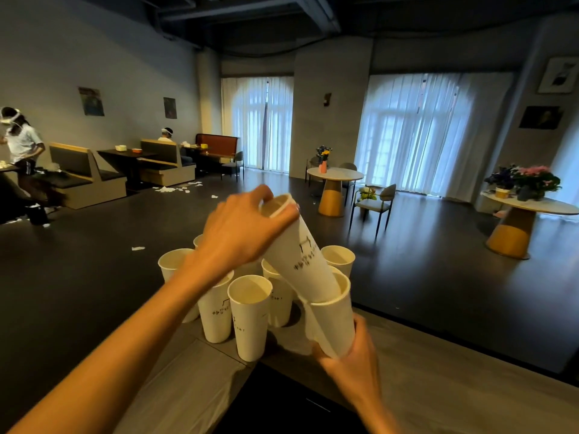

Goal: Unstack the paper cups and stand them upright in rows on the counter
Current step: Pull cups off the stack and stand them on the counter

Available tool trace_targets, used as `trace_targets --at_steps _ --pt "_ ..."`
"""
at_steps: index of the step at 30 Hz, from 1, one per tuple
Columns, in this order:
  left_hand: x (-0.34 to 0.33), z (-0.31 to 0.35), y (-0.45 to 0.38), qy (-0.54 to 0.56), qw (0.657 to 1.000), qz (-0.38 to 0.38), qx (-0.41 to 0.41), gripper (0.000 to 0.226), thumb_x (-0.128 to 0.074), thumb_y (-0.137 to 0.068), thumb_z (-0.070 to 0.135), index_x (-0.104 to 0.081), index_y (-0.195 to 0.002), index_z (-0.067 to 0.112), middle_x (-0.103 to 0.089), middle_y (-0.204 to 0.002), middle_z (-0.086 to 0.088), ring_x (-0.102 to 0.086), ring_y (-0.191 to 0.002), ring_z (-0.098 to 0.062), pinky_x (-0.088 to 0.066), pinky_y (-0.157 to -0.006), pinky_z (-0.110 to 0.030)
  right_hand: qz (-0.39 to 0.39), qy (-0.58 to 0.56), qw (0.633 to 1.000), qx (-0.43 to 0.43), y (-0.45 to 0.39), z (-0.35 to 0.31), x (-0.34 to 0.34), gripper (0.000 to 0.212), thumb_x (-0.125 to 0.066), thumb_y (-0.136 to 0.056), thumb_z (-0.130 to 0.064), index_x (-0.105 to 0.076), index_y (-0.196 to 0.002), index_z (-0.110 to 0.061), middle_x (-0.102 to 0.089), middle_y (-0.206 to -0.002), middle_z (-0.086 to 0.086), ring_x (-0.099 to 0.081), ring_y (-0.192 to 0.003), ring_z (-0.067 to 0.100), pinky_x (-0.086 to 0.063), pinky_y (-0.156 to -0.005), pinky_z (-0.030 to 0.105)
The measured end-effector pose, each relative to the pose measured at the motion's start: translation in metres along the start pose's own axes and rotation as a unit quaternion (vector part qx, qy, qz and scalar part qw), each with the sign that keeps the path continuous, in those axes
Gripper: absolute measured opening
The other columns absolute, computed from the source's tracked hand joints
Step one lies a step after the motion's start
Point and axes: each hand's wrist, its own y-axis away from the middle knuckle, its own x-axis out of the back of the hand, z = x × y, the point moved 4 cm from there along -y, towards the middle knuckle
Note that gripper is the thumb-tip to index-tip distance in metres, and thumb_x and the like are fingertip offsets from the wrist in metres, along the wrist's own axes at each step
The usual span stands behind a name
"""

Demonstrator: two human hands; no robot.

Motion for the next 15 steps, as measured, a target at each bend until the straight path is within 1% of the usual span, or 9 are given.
trace_targets --at_steps 2,3,5,6,8,10,13,15 --pt "0.023 -0.004 -0.008 0.036 0.999 0.031 0.007 0.055 -0.043 -0.087 0.076 -0.053 -0.118 0.031 -0.061 -0.103 0.0 -0.064 -0.089 -0.022 -0.061 -0.071 -0.042 -0.002 -0.062 0.997 -0.05 0.003 0.011 -0.005 0.108 -0.095 -0.043 -0.05 -0.031 -0.13 -0.045 -0.052 -0.126 -0.013 -0.051 -0.117 0.009 -0.048 -0.096 0.035" --pt "0.031 -0.007 -0.01 0.056 0.997 0.044 0.012 0.051 -0.044 -0.089 0.072 -0.053 -0.118 0.031 -0.059 -0.103 0.001 -0.063 -0.089 -0.022 -0.061 -0.071 -0.043 -0.022 -0.069 0.995 -0.066 0.004 0.012 -0.011 0.116 -0.095 -0.041 -0.052 -0.029 -0.135 -0.042 -0.051 -0.131 -0.009 -0.05 -0.119 0.011 -0.046 -0.099 0.036" --pt "0.039 -0.009 -0.011 0.083 0.994 0.066 0.017 0.044 -0.047 -0.092 0.065 -0.054 -0.118 0.031 -0.055 -0.105 0.003 -0.061 -0.091 -0.022 -0.061 -0.074 -0.044 -0.08 -0.041 0.99 -0.108 0.004 0.011 -0.022 0.126 -0.094 -0.046 -0.05 -0.022 -0.147 -0.026 -0.045 -0.141 0.001 -0.045 -0.129 0.018 -0.039 -0.107 0.036" --pt "0.04 -0.01 -0.011 0.088 0.993 0.074 0.017 0.041 -0.048 -0.093 0.064 -0.054 -0.118 0.031 -0.054 -0.106 0.004 -0.06 -0.092 -0.021 -0.06 -0.073 -0.043 -0.086 -0.049 0.987 -0.123 0.004 0.014 -0.027 0.126 -0.096 -0.046 -0.047 -0.024 -0.147 -0.023 -0.046 -0.139 0.001 -0.045 -0.131 0.021 -0.039 -0.109 0.037" --pt "0.038 -0.01 -0.01 0.085 0.994 0.073 0.014 0.04 -0.048 -0.094 0.062 -0.053 -0.118 0.031 -0.053 -0.105 0.004 -0.059 -0.09 -0.019 -0.058 -0.069 -0.037 -0.081 -0.103 0.985 -0.111 0.007 0.017 -0.033 0.121 -0.099 -0.037 -0.044 -0.034 -0.138 -0.03 -0.054 -0.127 -0.009 -0.051 -0.125 0.018 -0.045 -0.105 0.037" --pt "0.033 -0.012 -0.008 0.078 0.995 0.06 0.014 0.042 -0.046 -0.094 0.063 -0.054 -0.12 0.03 -0.055 -0.104 0.004 -0.059 -0.087 -0.017 -0.057 -0.068 -0.034 -0.085 -0.097 0.985 -0.112 0.011 0.021 -0.04 0.117 -0.1 -0.033 -0.044 -0.039 -0.133 -0.032 -0.056 -0.117 -0.017 -0.055 -0.12 0.015 -0.049 -0.1 0.036" --pt "0.027 -0.016 -0.005 0.073 0.996 0.04 0.02 0.047 -0.045 -0.092 0.066 -0.054 -0.121 0.03 -0.058 -0.104 0.003 -0.062 -0.089 -0.019 -0.061 -0.076 -0.042 -0.102 -0.109 0.978 -0.148 0.007 0.02 -0.051 0.125 -0.098 -0.031 -0.048 -0.038 -0.138 -0.027 -0.055 -0.113 -0.017 -0.053 -0.11 0.01 -0.048 -0.1 0.039" --pt "0.025 -0.018 -0.005 0.071 0.997 0.039 0.019 0.051 -0.045 -0.091 0.068 -0.054 -0.123 0.029 -0.059 -0.105 0.002 -0.064 -0.091 -0.021 -0.061 -0.078 -0.045 -0.108 -0.11 0.977 -0.148 0.002 0.018 -0.054 0.122 -0.098 -0.033 -0.047 -0.038 -0.138 -0.026 -0.055 -0.114 -0.014 -0.051 -0.104 0.006 -0.047 -0.099 0.037"
